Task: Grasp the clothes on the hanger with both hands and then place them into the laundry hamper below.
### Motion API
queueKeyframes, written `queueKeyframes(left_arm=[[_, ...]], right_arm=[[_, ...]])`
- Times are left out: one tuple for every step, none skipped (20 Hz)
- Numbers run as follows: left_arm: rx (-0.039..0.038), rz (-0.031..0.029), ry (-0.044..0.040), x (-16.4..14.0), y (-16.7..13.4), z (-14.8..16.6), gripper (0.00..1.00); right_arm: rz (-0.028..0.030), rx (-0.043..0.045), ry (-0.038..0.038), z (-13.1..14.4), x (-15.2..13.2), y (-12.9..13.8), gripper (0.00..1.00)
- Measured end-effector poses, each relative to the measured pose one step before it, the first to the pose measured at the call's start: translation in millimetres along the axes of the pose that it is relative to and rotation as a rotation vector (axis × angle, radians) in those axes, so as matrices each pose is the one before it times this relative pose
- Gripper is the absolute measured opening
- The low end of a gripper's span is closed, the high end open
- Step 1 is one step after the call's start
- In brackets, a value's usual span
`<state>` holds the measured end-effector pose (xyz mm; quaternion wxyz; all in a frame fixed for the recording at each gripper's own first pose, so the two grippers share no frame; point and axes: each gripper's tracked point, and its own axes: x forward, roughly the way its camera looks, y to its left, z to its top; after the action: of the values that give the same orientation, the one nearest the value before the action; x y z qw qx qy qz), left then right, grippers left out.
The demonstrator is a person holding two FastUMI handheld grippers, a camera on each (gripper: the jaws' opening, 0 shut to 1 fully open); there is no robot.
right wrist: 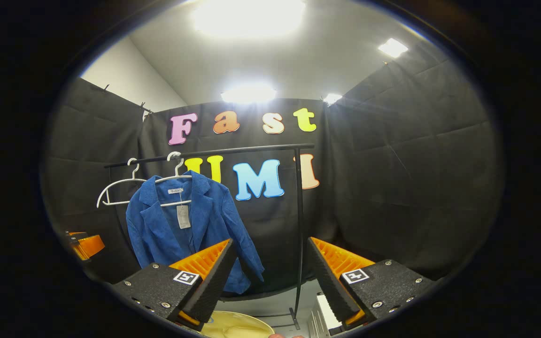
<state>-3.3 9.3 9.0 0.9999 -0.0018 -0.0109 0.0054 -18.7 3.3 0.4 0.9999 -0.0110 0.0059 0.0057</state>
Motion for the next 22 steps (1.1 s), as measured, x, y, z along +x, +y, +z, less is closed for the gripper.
queueKeyframes(left_arm=[[0.00151,-0.00218,-0.00272,0.62,-0.67,0.35,0.90],[-0.00323,-0.00532,-0.00119,0.98,-1.93,0.72,0.90],[-0.00573,-0.00584,0.00207,0.12,-2.42,-1.68,0.90],[-0.00663,-0.00597,0.00496,0.32,-2.16,-0.38,0.90],[-0.00549,-0.00476,0.00436,0.47,-2.06,-1.98,0.90],[-0.00352,-0.00468,0.00365,-0.49,-1.61,-0.59,0.90],[0.00023,-0.00211,0.00328,0.43,-0.08,-0.71,0.90],[0.00224,0.00156,0.00298,0.02,0.80,0.11,0.90],[0.00305,0.00615,0.00268,0.59,3.47,0.28,0.90],[0.00122,0.00589,0.00111,0.81,2.31,1.93,0.90],[0.00027,0.00968,0.00243,1.68,4.15,1.34,0.90],[-0.00049,0.01530,0.00427,1.53,4.58,2.56,0.89],[0.00041,0.02291,0.00771,1.61,6.22,0.37,0.89],[0.00344,0.02599,0.01082,2.28,5.99,1.35,0.89],[0.00084,0.01648,0.00847,4.69,3.80,0.80,0.89],[-0.00856,0.00390,-0.00066,2.50,0.12,2.43,0.89],[-0.01594,0.00136,-0.00474,5.39,-0.97,2.98,0.89],[-0.02232,0.00158,0.00162,4.65,-1.82,2.46,0.88],[-0.02521,-0.00063,0.00406,5.59,-2.02,1.85,0.87],[-0.02357,-0.00286,0.00238,5.74,-3.69,4.67,0.87],[-0.01728,-0.00375,-0.00162,5.57,-4.59,5.46,0.87],[-0.00702,-0.00224,-0.00532,7.64,-4.51,6.64,0.87]], right_arm=[[-0.00289,-0.00015,0.00317,-0.52,-2.37,-0.96,0.94],[-0.00243,-0.00003,0.00133,0.46,-1.21,-1.03,0.94],[-0.00255,0.00062,0.00331,0.22,-0.99,-0.19,0.94],[-0.00058,0.00271,0.00083,0.74,-0.22,0.03,0.94],[0.00239,0.00233,0.00087,0.56,-0.21,0.53,0.94],[0.00125,0.00252,0.00337,0.53,1.77,2.48,0.94],[0.00412,0.00318,0.00570,0.18,2.23,2.34,0.94],[0.00872,0.00586,0.00618,0.97,3.21,4.98,0.94],[0.01539,0.00659,0.00464,1.68,2.84,7.04,0.94],[0.01865,0.00189,0.00246,1.80,4.91,7.91,0.94],[0.01855,-0.00633,-0.00116,2.55,5.31,7.20,0.94],[0.01510,-0.01950,-0.00568,3.75,8.41,5.51,0.94],[0.00509,-0.02228,0.00322,1.10,7.85,2.75,0.94],[0.00777,-0.01147,0.00426,2.89,8.01,3.39,0.94],[0.01934,0.00165,0.00152,3.79,7.43,6.48,0.94],[0.02421,0.00862,-0.00161,4.51,6.91,7.74,0.94],[0.02858,0.01084,0.00026,4.16,8.69,6.33,0.94],[0.02775,0.01287,0.00036,2.88,7.79,6.29,0.94],[0.02180,0.01125,-0.00727,4.46,9.54,5.13,0.94],[0.01641,0.00983,-0.00379,3.97,9.35,3.31,0.94],[0.01445,0.00962,-0.00476,4.23,10.53,3.67,0.94],[0.01486,0.01116,-0.00584,2.73,11.70,5.27,0.94]])
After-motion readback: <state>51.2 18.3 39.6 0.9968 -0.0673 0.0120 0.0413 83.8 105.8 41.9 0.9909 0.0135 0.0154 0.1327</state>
